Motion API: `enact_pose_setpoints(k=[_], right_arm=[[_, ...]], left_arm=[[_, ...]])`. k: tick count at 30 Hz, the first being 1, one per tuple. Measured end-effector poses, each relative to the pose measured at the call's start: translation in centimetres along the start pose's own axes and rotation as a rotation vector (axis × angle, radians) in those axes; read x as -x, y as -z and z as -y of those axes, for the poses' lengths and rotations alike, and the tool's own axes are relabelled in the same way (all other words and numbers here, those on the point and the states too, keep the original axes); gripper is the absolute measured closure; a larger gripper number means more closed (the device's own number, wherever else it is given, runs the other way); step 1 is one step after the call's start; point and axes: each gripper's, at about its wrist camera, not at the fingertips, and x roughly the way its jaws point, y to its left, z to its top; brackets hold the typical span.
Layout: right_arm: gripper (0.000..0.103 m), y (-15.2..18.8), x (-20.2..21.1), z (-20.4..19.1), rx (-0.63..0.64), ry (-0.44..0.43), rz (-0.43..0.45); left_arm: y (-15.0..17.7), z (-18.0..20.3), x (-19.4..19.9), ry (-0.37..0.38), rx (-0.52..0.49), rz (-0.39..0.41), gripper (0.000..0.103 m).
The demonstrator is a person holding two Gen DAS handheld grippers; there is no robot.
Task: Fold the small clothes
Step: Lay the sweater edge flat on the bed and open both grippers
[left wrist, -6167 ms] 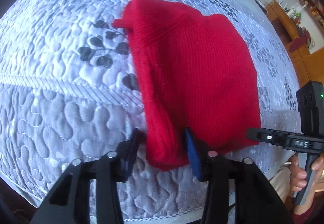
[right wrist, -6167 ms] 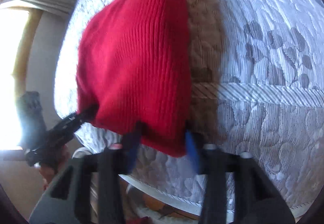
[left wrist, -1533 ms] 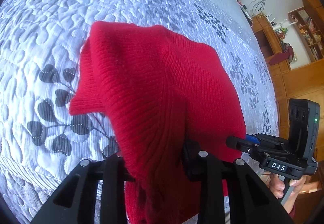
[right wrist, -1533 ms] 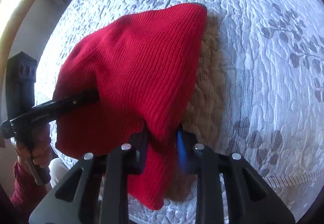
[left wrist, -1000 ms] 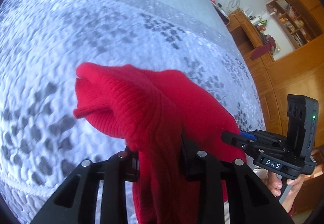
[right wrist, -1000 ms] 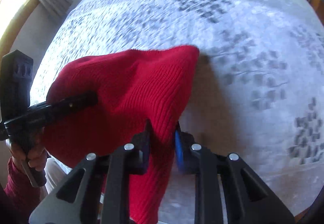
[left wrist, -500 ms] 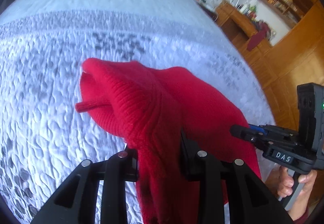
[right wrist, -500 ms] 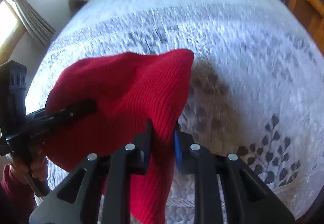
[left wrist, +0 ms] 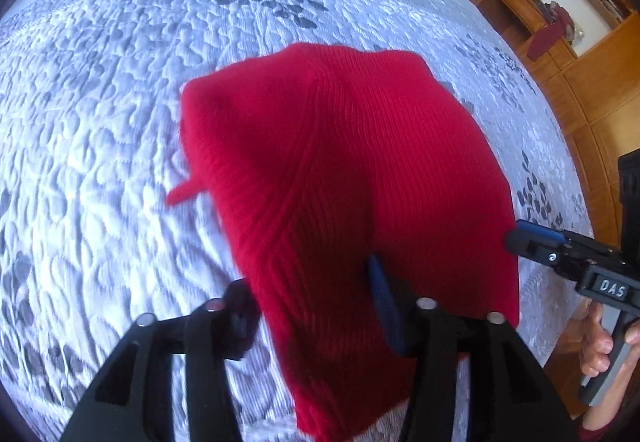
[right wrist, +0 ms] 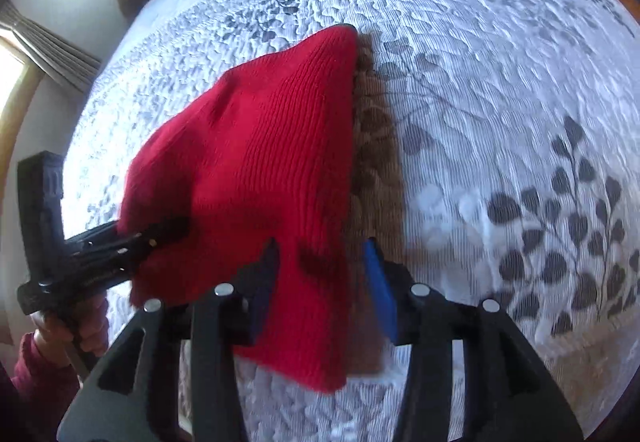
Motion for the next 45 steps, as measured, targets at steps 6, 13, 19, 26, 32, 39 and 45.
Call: enact_pose_setpoints(k=[6,13,19,26,32,39,45], right_arm=[[0.051,3.2,0.7,1.0,-0.028,-0.026,-0.056],[0.081,5.3,-1.5,1.0,-0.051,-0.071,-0.123],[0.089,5.6,1.3,0.7,-0.054,-0.114,-0.085],[0.090,7.2,0.6,0.9,-0.027,-0.045,-0.128],[0.088,7.7,-1.3,1.2,-0.050,-0.049,-0.117],[0.078,8.6,-1.2,1.0,-0.063,-0.047,-0.084],[0.039,10.6,2.1,-0.9,-0.024,0.088,0.012]], left_arm=[[3.9,-0.1,0.7,0.052,0.058,-0.028,0.041],[5.3,-0.7,0.5,0.092,0.119,-0.029,0.061],[5.5,0.0,2.2,0.068,0.097,-0.037,0.081],[6.9,0.6,1.1,-0.006,0.002,-0.041,0.080],[7.6,0.8,0.3,-0.026,-0.034,-0.015,0.070],[7.8,2.5,0.0,-0.089,-0.043,0.040,0.054],[9.3,3.2,2.7,-0.223,-0.015,0.097,0.031]])
